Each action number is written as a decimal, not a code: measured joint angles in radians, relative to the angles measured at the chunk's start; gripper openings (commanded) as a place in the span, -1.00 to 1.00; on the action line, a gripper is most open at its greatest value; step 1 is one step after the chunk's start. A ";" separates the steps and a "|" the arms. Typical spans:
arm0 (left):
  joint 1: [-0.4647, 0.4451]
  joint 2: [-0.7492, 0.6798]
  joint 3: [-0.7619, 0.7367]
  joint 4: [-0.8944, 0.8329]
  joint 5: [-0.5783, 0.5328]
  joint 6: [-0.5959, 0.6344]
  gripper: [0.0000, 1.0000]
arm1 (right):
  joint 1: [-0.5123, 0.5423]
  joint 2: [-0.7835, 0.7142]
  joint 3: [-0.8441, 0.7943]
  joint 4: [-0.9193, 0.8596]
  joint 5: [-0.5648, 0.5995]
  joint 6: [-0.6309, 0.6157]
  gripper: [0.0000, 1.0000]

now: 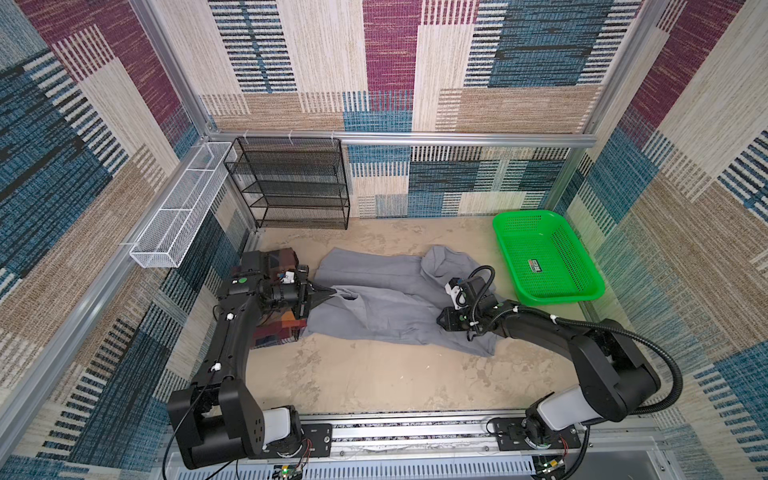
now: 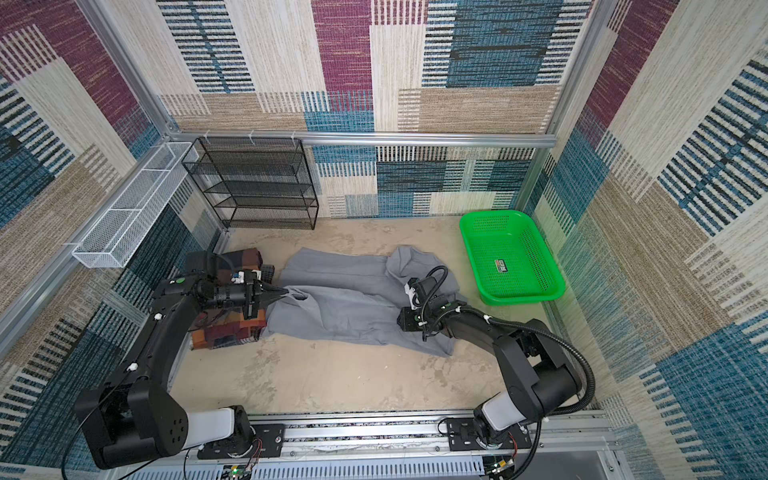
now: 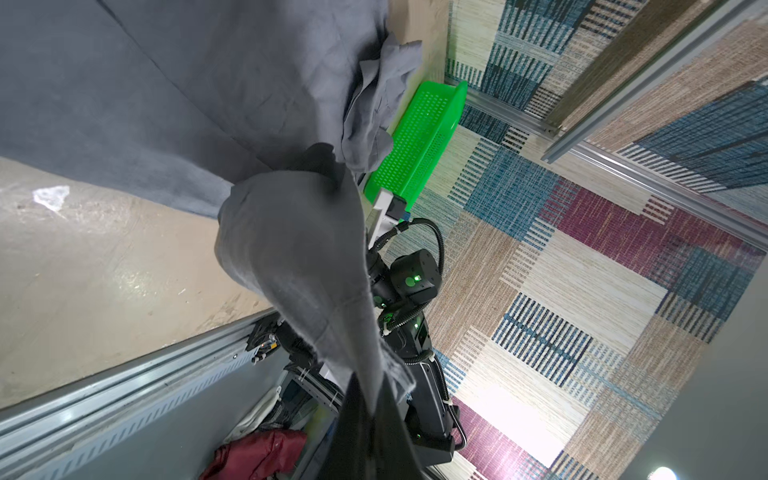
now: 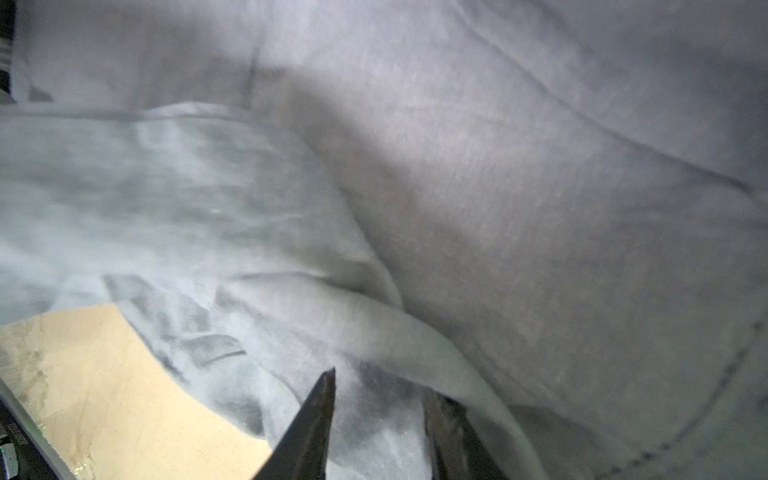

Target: Fold and stack the long sleeve shirts

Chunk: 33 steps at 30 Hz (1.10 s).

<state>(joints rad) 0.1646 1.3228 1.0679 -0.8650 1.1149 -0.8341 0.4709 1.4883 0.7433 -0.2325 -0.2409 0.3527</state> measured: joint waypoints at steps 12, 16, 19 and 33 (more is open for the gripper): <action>0.043 0.204 0.081 -0.034 -0.013 0.151 -0.87 | 0.000 -0.006 -0.002 -0.036 -0.003 -0.017 -0.20; 0.054 0.249 0.082 -0.031 -0.019 0.190 -0.70 | 0.000 -0.001 -0.006 -0.037 -0.003 -0.018 -0.20; 0.085 0.255 0.082 -0.040 -0.021 0.218 -0.52 | 0.000 0.006 -0.006 -0.037 -0.003 -0.018 -0.20; 0.167 0.131 0.137 -0.124 -0.120 0.259 0.26 | -0.001 0.018 -0.010 -0.037 -0.013 -0.026 -0.05</action>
<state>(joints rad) 0.3313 1.4540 1.2045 -0.9890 0.9951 -0.5751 0.4702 1.5066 0.7338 -0.2691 -0.2535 0.3271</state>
